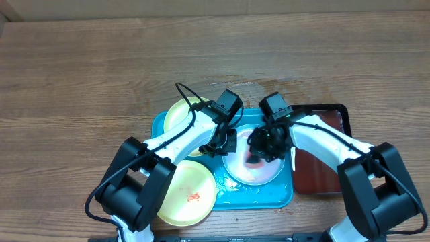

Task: Clean dirty plates on tray and stack at the side
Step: 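Scrub the white plate with the sponge in the right gripper, then place the sponge back on the dark tray and release it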

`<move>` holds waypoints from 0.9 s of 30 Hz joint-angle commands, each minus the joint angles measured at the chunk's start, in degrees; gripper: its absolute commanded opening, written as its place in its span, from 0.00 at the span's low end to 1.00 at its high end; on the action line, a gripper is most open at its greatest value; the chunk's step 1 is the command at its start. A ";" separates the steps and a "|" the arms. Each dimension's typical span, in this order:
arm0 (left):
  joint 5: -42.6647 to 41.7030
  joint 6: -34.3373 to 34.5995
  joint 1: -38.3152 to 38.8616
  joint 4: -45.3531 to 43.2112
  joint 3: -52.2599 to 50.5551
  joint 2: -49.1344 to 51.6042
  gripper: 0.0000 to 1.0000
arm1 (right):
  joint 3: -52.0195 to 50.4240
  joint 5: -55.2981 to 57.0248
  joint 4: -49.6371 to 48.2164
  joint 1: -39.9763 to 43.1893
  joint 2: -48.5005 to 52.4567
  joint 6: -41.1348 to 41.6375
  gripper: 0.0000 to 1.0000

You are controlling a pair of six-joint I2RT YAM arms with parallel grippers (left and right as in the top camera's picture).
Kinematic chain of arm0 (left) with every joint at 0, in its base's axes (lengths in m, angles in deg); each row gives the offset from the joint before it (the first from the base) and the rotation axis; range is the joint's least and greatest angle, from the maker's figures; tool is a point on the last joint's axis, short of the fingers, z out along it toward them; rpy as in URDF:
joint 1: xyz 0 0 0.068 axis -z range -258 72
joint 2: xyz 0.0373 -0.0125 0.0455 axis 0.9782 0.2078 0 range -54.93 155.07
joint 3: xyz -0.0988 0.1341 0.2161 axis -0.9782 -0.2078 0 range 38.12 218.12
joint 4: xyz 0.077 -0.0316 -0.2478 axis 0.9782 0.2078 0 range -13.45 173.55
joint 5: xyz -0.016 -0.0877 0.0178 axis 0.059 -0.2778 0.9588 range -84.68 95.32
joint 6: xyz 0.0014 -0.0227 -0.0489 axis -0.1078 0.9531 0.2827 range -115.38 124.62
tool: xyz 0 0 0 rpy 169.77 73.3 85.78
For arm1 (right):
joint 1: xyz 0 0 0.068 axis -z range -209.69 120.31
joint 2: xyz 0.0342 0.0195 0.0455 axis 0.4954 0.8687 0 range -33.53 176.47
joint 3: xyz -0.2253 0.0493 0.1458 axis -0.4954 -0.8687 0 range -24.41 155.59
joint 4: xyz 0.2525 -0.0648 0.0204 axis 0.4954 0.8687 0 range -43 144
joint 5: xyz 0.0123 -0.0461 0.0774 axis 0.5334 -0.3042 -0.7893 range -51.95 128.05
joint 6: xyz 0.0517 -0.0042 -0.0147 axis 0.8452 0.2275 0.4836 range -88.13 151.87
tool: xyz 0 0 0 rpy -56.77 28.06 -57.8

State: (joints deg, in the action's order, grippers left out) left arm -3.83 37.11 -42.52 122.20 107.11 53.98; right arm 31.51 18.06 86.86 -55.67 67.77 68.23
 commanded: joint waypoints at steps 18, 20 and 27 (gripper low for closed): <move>-2.91 0.33 0.66 0.07 0.15 0.50 0.04 | 10.43 5.62 5.31 2.36 -0.31 -9.27 0.04; -2.91 0.33 0.66 -0.09 0.15 0.50 0.04 | 14.32 5.60 9.62 2.25 -1.46 -10.08 0.04; -2.91 0.33 0.66 -0.48 0.15 0.50 0.04 | 24.94 9.57 23.67 3.13 -4.46 -5.11 0.04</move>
State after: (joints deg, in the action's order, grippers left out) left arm -4.09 37.14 -42.50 122.20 107.13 53.98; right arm 52.17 23.44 106.73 -53.57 66.87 60.21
